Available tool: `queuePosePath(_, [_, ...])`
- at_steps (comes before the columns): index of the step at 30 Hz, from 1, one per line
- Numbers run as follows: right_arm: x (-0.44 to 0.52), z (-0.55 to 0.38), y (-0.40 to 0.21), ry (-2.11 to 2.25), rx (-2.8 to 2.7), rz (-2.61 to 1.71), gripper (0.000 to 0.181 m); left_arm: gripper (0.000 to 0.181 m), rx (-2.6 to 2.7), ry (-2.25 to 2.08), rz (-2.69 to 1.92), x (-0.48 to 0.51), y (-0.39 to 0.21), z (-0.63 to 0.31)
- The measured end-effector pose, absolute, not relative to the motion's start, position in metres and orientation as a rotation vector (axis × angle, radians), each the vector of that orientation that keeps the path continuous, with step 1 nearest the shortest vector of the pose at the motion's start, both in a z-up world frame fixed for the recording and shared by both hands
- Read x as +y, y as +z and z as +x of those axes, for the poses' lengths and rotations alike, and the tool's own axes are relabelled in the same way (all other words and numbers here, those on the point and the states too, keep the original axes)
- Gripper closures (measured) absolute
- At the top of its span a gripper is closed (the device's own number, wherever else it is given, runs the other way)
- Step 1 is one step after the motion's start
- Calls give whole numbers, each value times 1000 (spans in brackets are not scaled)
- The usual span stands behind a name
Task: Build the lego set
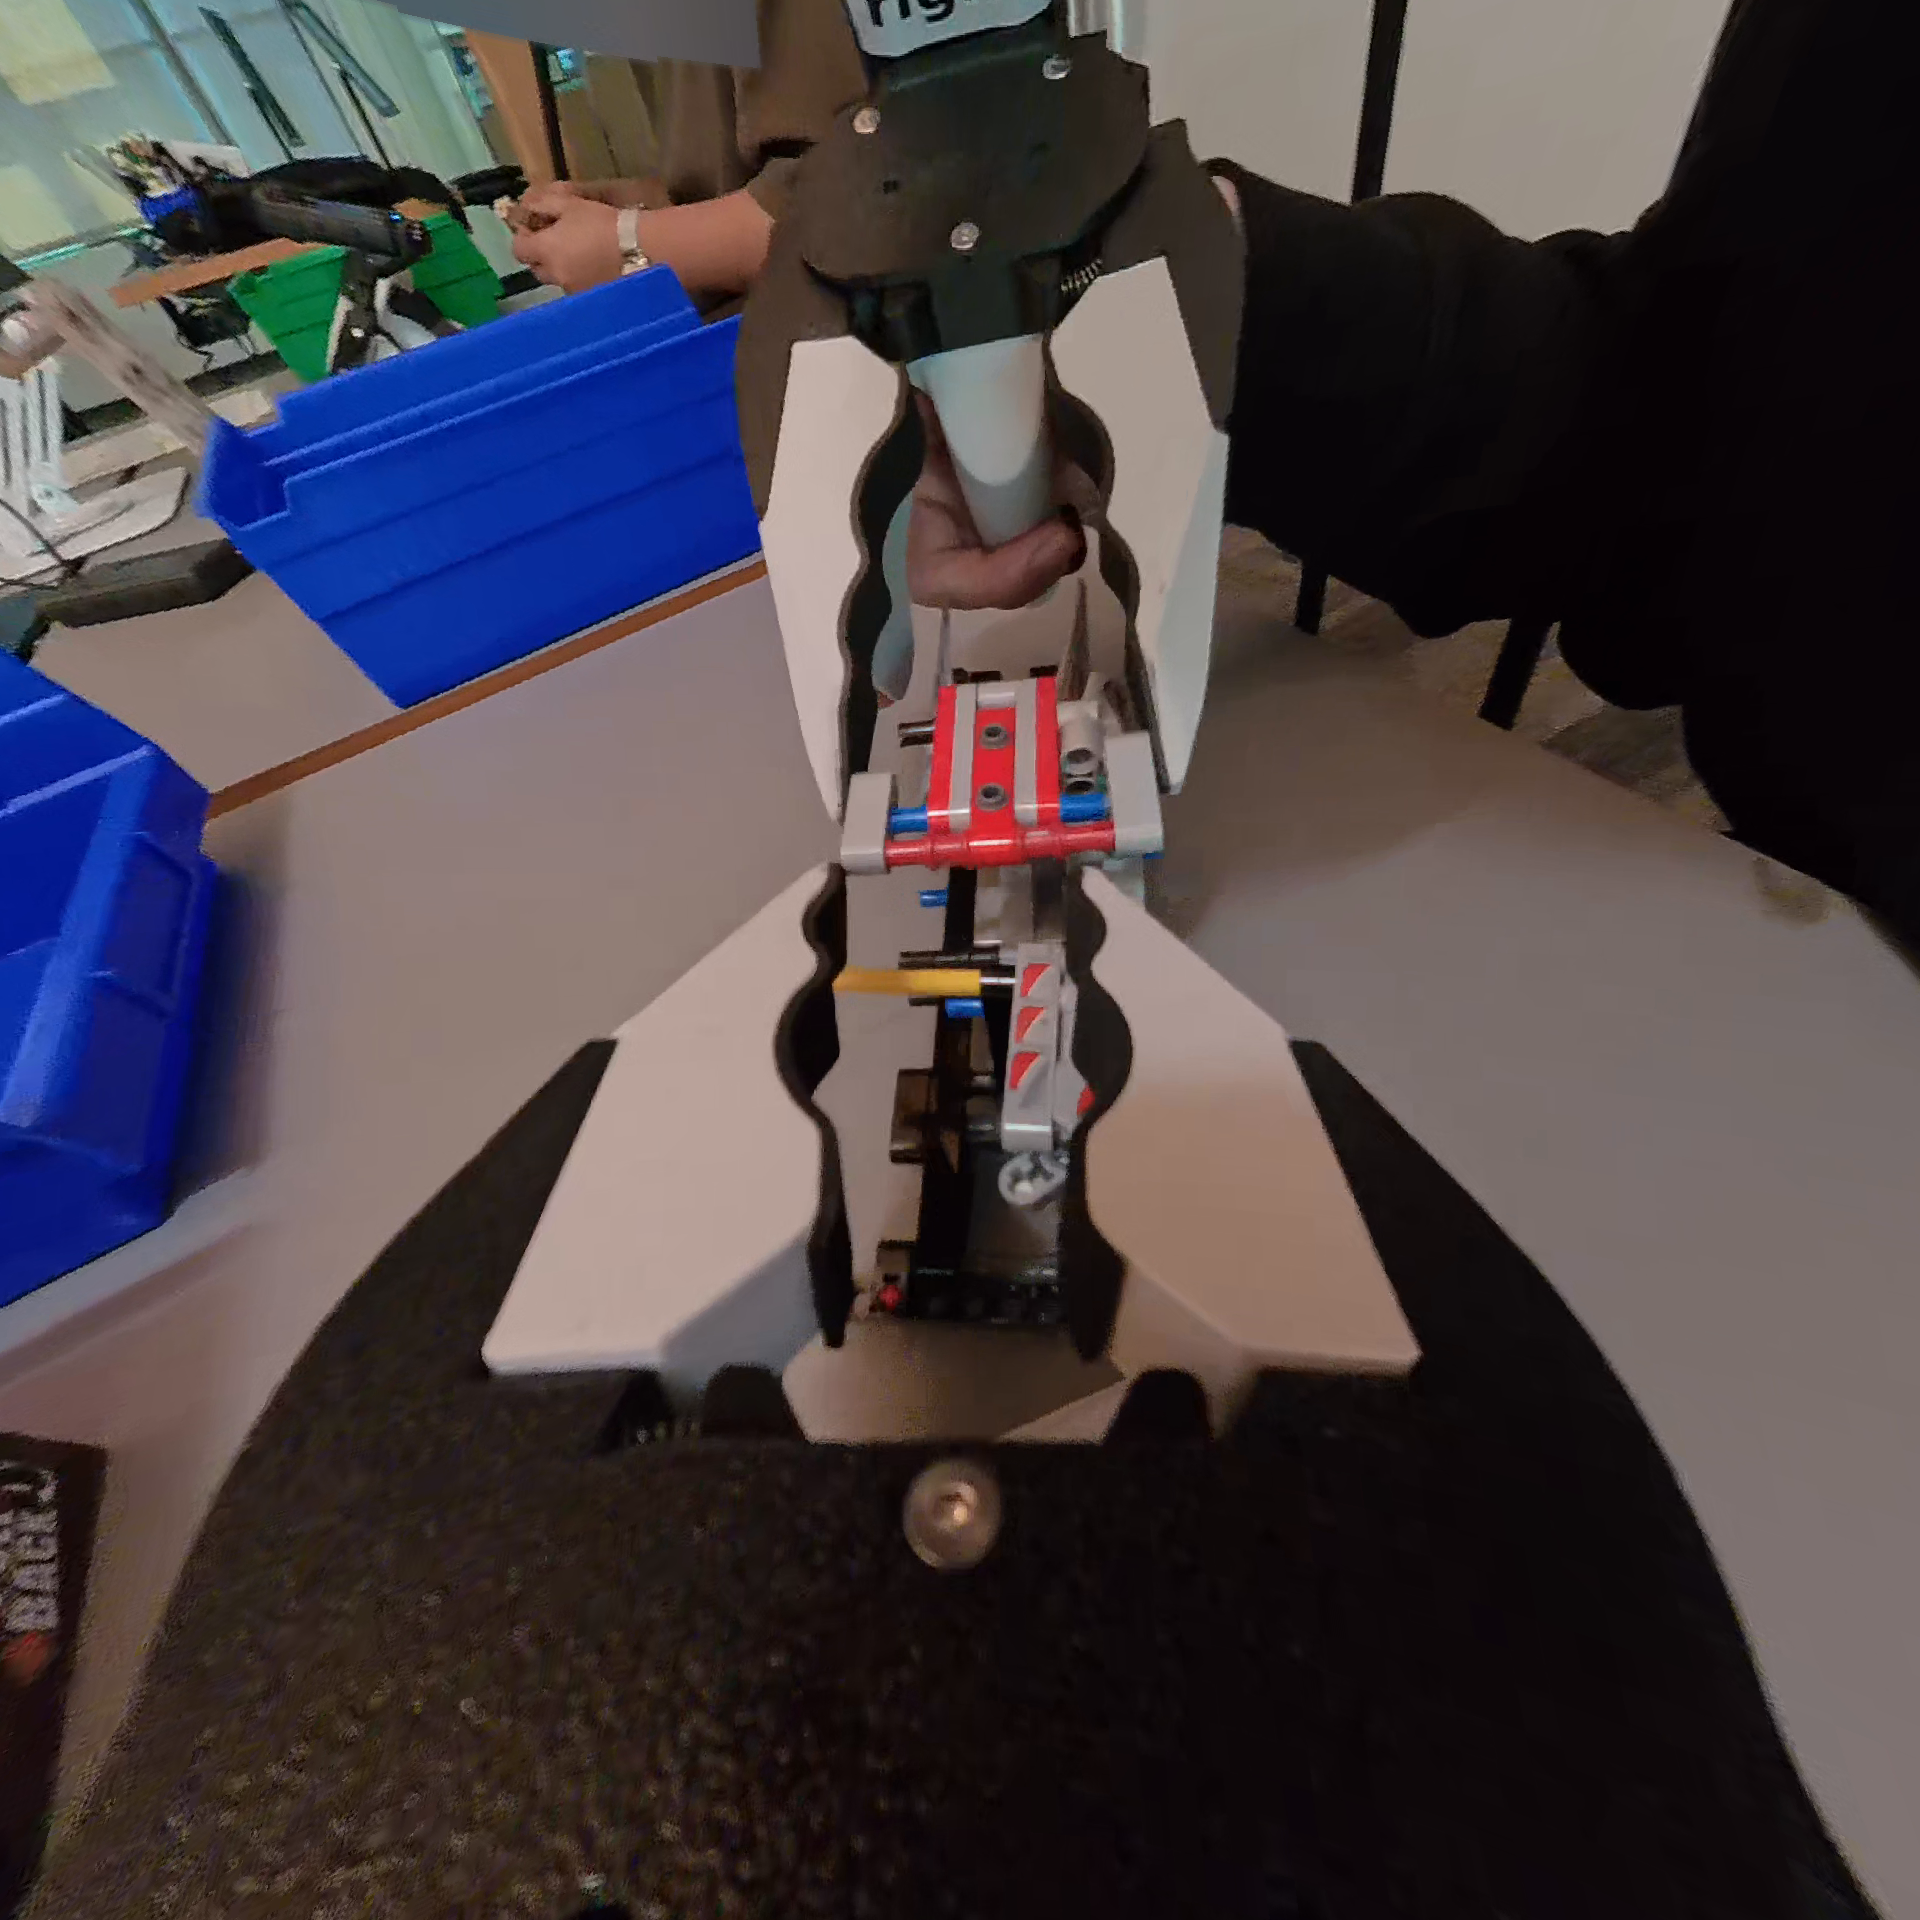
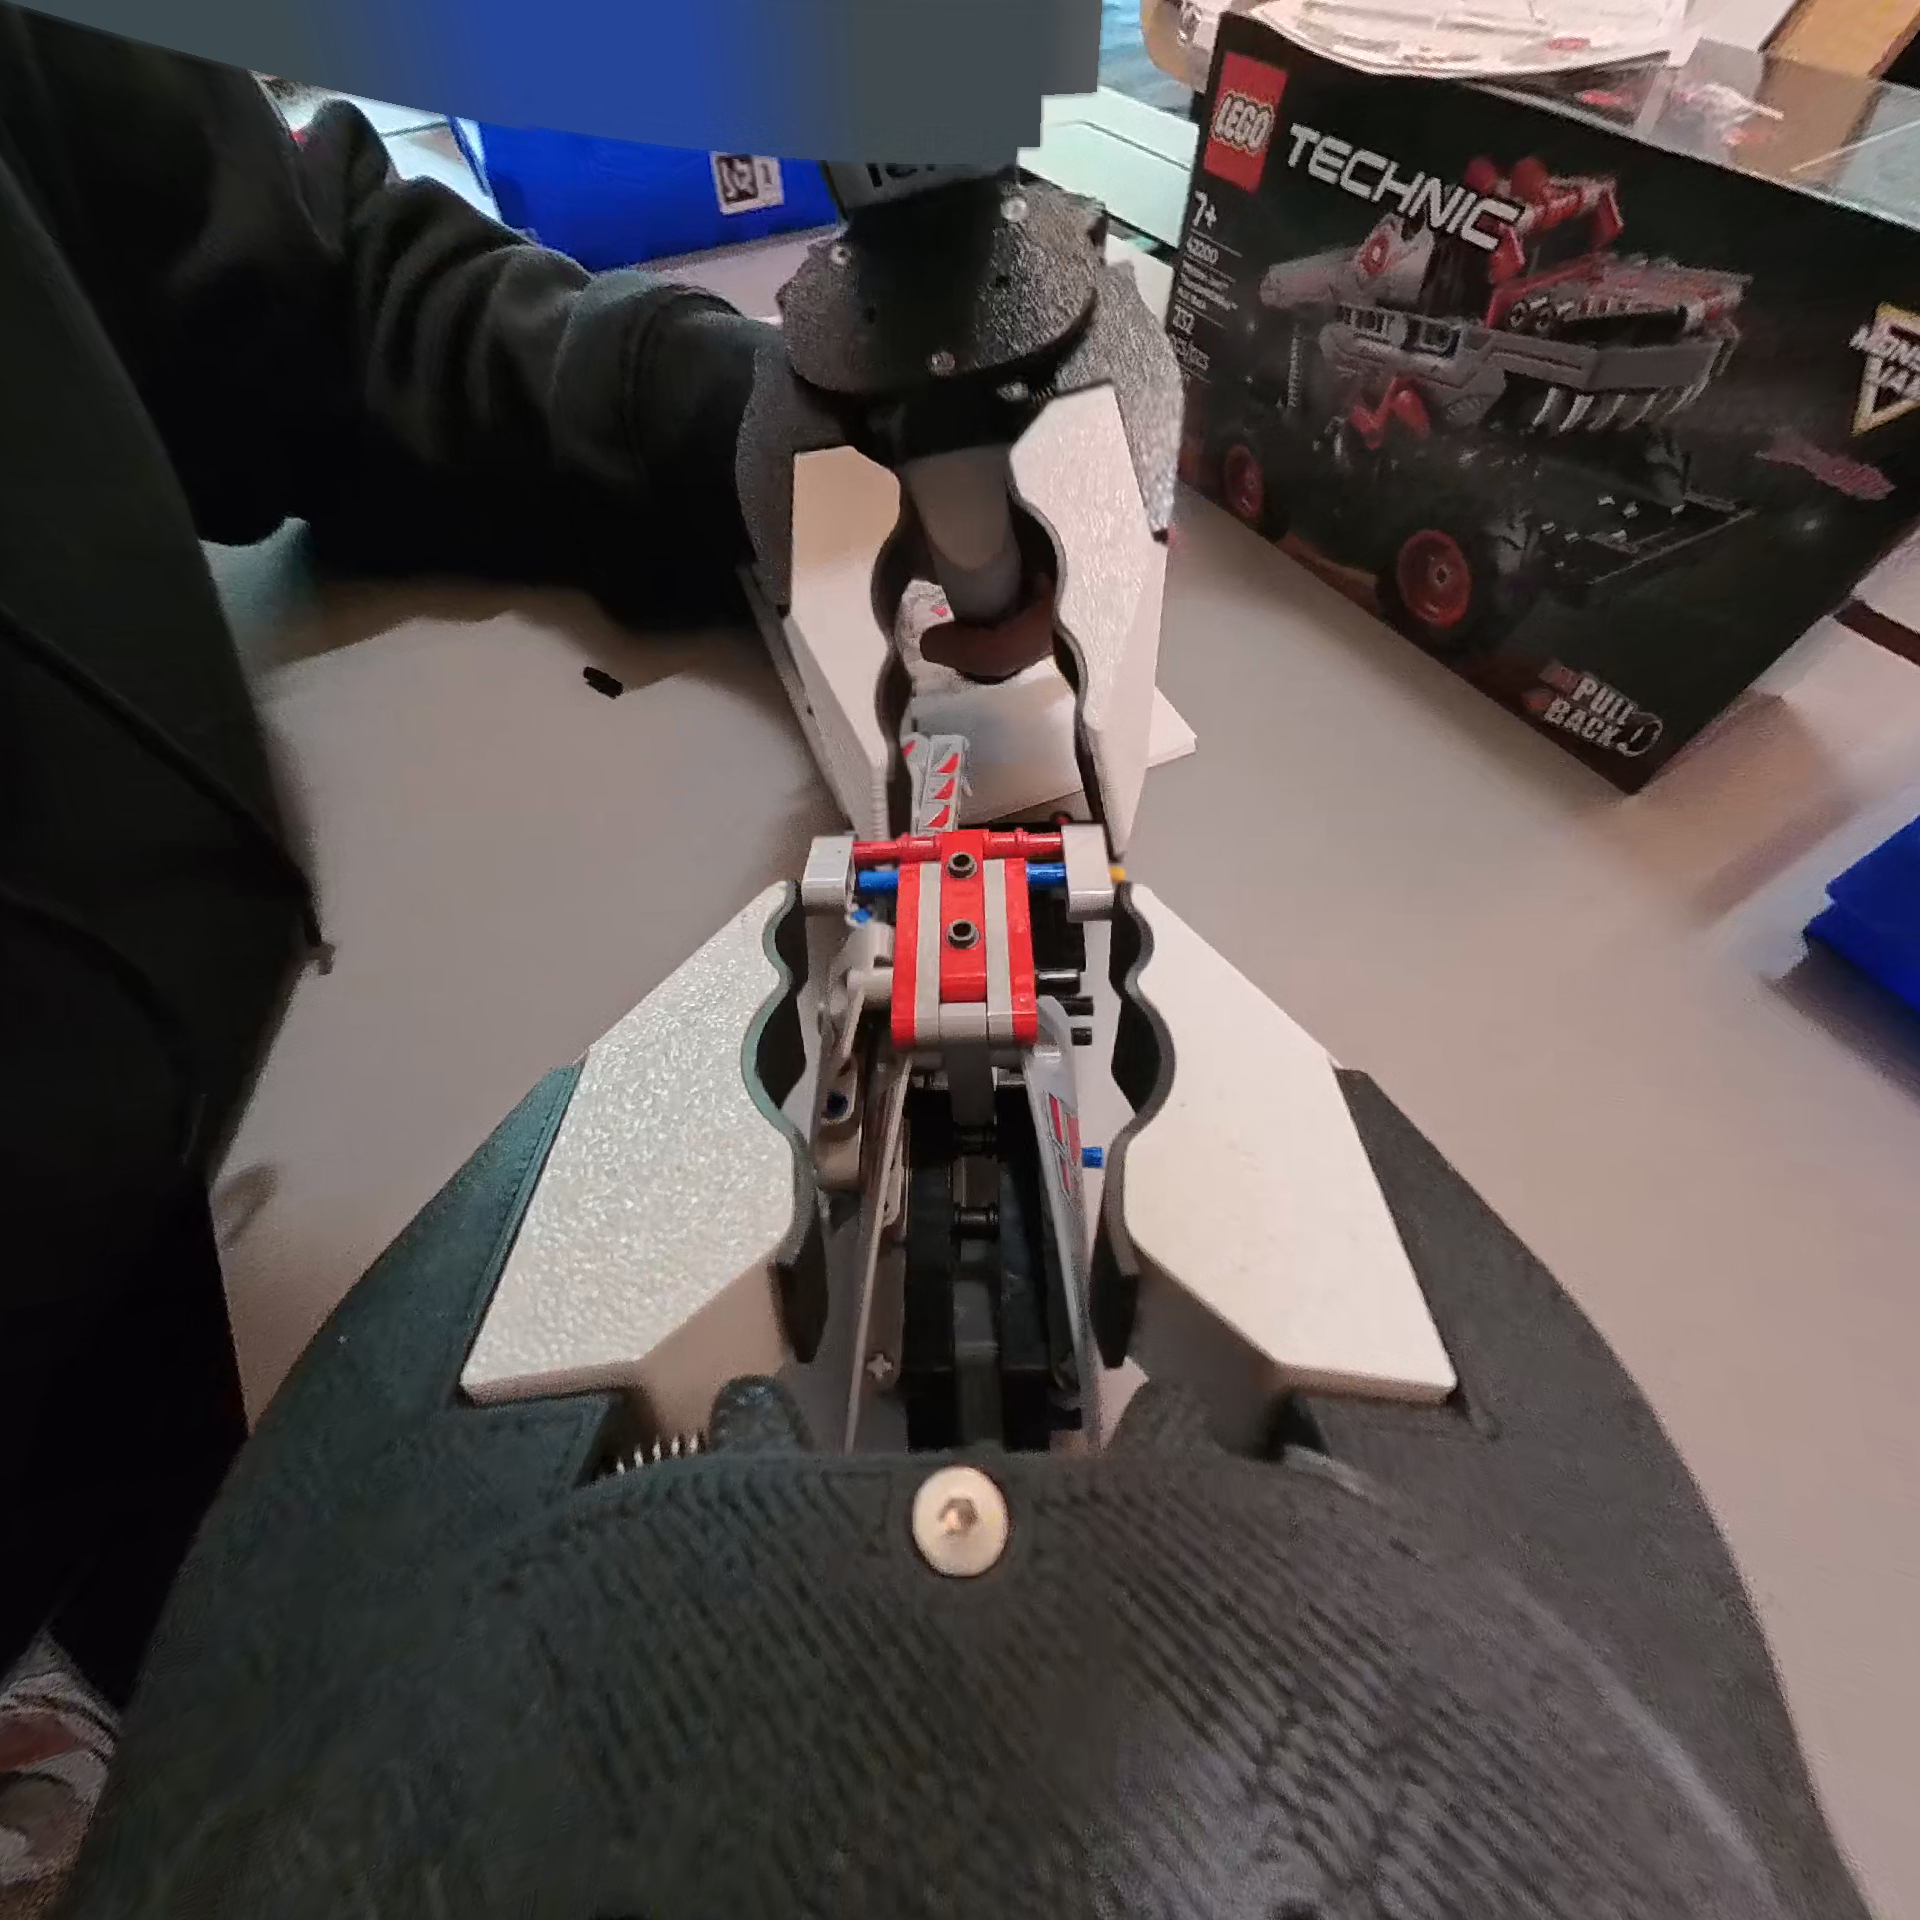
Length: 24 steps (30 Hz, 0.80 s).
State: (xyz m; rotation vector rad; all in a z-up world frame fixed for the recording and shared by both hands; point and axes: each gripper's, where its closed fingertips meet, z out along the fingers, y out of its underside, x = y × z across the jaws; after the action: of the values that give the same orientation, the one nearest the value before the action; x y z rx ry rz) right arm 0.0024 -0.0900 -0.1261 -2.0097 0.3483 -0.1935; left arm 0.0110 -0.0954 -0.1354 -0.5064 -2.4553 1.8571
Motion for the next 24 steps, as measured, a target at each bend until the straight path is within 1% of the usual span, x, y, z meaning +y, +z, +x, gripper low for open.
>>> queuePosePath(1, [-91, 4, -129, -195, 367, -2018, 123, 139, -2453, 1865, -519, -95, -135, 10])
queuePosePath(3, [-92, 6, -131, -196, 374, -2022, 123, 122, -2415, 1847, -550, -93, -133, 3])
queuePosePath(5, [-92, 6, -129, -192, 380, -2008, 124, 112, -2395, 1800, -538, -91, -133, -2])
queuePosePath(7, [-92, 6, -128, -183, 379, -1998, 124, 114, -2399, 1817, -519, -93, -131, -1])
queuePosePath(9, [-91, 5, -131, -186, 373, -2016, 124, 123, -2420, 1842, -502, -95, -130, 2])
queuePosePath(10, [-91, 5, -132, -190, 363, -2023, 123, 125, -2424, 1837, -487, -96, -130, 2])
queuePosePath(24, [-90, 7, -135, -248, 353, -2066, 124, 125, -2396, 1806, -428, -94, -131, 3])
